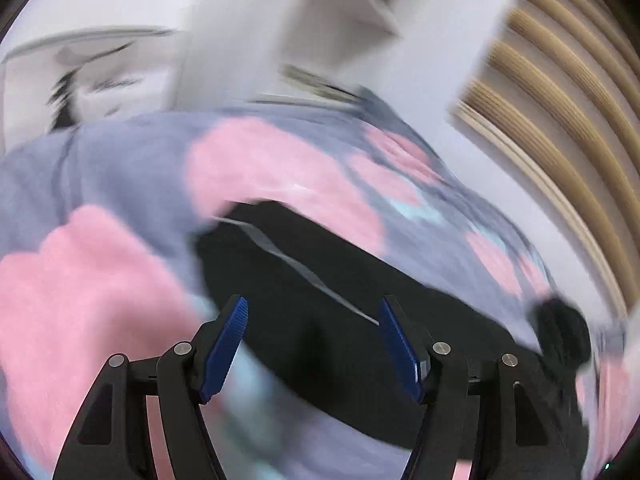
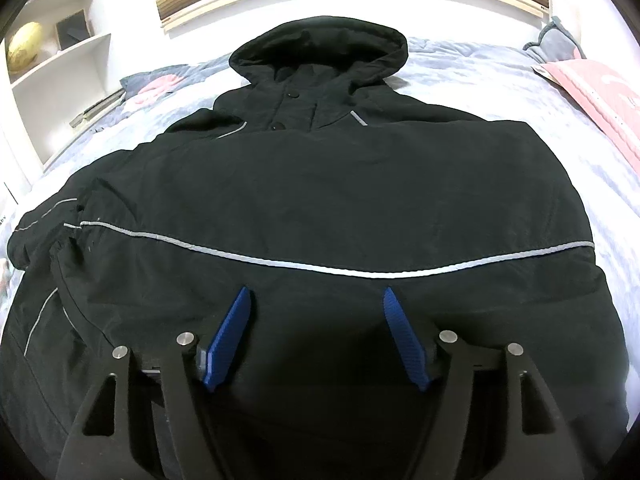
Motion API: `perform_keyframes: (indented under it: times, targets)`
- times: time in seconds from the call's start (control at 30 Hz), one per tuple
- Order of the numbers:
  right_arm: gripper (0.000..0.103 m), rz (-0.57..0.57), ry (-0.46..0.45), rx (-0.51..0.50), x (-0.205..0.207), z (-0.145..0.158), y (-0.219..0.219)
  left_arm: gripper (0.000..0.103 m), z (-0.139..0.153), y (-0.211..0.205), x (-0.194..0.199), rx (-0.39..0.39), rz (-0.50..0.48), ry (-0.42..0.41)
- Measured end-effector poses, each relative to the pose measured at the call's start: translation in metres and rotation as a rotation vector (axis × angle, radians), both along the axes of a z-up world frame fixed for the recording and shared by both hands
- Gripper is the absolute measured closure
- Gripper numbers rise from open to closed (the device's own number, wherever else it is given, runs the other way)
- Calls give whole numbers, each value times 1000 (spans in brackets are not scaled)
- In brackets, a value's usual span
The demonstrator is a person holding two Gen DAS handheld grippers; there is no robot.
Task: Fold large clothes
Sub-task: 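Lift the sleeve with the left gripper and fold it across the jacket body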
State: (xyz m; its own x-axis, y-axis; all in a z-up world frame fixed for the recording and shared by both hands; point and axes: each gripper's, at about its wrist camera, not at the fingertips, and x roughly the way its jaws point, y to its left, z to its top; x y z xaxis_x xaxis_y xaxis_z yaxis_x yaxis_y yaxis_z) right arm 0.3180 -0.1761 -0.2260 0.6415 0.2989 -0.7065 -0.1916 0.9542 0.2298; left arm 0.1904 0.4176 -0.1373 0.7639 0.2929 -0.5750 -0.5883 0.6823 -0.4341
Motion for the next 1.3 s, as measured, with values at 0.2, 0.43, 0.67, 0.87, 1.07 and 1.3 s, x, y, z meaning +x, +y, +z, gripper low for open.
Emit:
perform_keyframes:
  times: [0.2, 0.43, 0.67, 0.87, 1.07, 1.3]
  targets:
    - [30, -1, 2, -15, 1, -2, 2, 34, -53, 55, -10, -179, 91, -80]
    - [29, 0, 2, -21, 2, -3, 3, 35, -58, 47, 17, -110, 16, -17]
    - [29, 2, 1, -19, 2, -3, 3, 85, -44, 29, 27, 20, -27, -2]
    - [28, 5, 0, -8, 3, -4, 1, 86, 6, -15, 13, 171, -88, -67]
    - [27, 6, -2, 3, 3, -5, 1, 86, 55, -87, 18, 309, -238, -107]
    - [26, 9, -5, 17, 3, -6, -1, 87, 91, -181, 41, 417, -417, -133]
